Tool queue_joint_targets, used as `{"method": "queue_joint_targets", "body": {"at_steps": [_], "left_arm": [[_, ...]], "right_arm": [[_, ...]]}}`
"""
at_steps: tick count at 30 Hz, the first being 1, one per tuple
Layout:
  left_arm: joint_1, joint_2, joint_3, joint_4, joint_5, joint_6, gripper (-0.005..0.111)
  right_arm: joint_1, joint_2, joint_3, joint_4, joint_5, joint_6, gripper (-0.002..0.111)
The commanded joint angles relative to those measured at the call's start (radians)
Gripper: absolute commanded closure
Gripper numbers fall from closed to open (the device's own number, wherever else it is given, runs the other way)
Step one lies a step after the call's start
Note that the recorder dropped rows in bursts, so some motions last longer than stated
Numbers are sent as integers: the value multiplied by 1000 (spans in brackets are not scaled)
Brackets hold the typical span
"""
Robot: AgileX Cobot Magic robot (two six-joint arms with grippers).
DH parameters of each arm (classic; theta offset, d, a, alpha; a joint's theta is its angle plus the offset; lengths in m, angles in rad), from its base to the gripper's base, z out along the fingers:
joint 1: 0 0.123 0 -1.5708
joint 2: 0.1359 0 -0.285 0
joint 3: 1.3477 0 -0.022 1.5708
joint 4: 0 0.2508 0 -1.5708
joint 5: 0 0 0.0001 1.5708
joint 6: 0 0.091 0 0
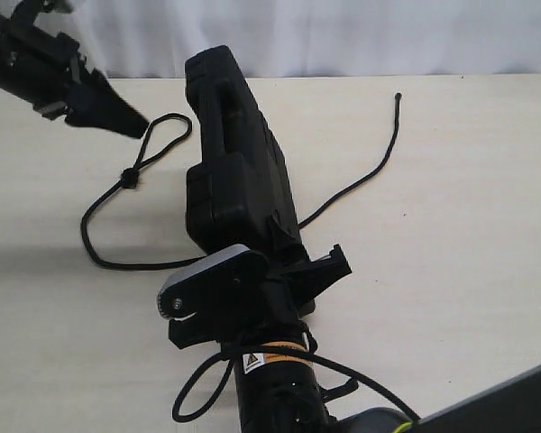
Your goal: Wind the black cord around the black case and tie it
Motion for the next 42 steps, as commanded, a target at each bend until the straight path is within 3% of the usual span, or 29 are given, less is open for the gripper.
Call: {"method": "queue_joint_targets", "body": {"at_steps": [1, 4, 5, 8, 10, 14, 19, 25, 26, 28, 29, 30, 32, 38, 42], "left_arm": [[-95, -3, 30, 417, -191, -114, 56], [-144, 6, 65, 572, -406, -338, 56], [-156, 24, 73, 625, -496, -496, 56], [-160, 79, 62, 680, -542, -682, 56], [-160, 155, 7, 772, -485, -824, 56], [-162, 298, -156, 771, -314, -829, 56], [-166, 415, -286, 728, -323, -822, 56], [-166, 481, -304, 717, -360, -801, 57], [-166, 483, -304, 717, -360, -783, 60], [-166, 485, -304, 717, -354, -744, 76], [-166, 485, -304, 717, -351, -736, 97], [-166, 479, -304, 717, -343, -735, 107], [-166, 460, -304, 717, -330, -735, 107], [-166, 313, -246, 733, -242, -663, 107], [-166, 97, 27, 709, -503, -562, 107]], "right_arm": [[-7, -24, -4, -8, -3, 19, 103], [-7, -24, -4, -8, -3, 19, 103], [-7, -24, -4, -8, -3, 19, 103], [-7, -24, -4, -8, -3, 19, 103], [-7, -24, -4, -8, -3, 19, 103], [-7, -24, -4, -15, -3, 19, 103], [-7, -24, -4, -15, -3, 15, 103], [-7, -24, -4, -15, -3, 15, 103], [-7, -24, -4, -15, -3, 15, 103], [-7, -24, -4, -15, -3, 15, 103], [-7, -24, -4, -15, -3, 15, 103], [-7, -24, -4, -13, -3, 15, 103], [-7, -24, -4, -8, -3, 23, 103], [-7, -24, -4, 15, -3, 24, 103], [-19, -24, 8, 23, -3, 24, 104]]}}
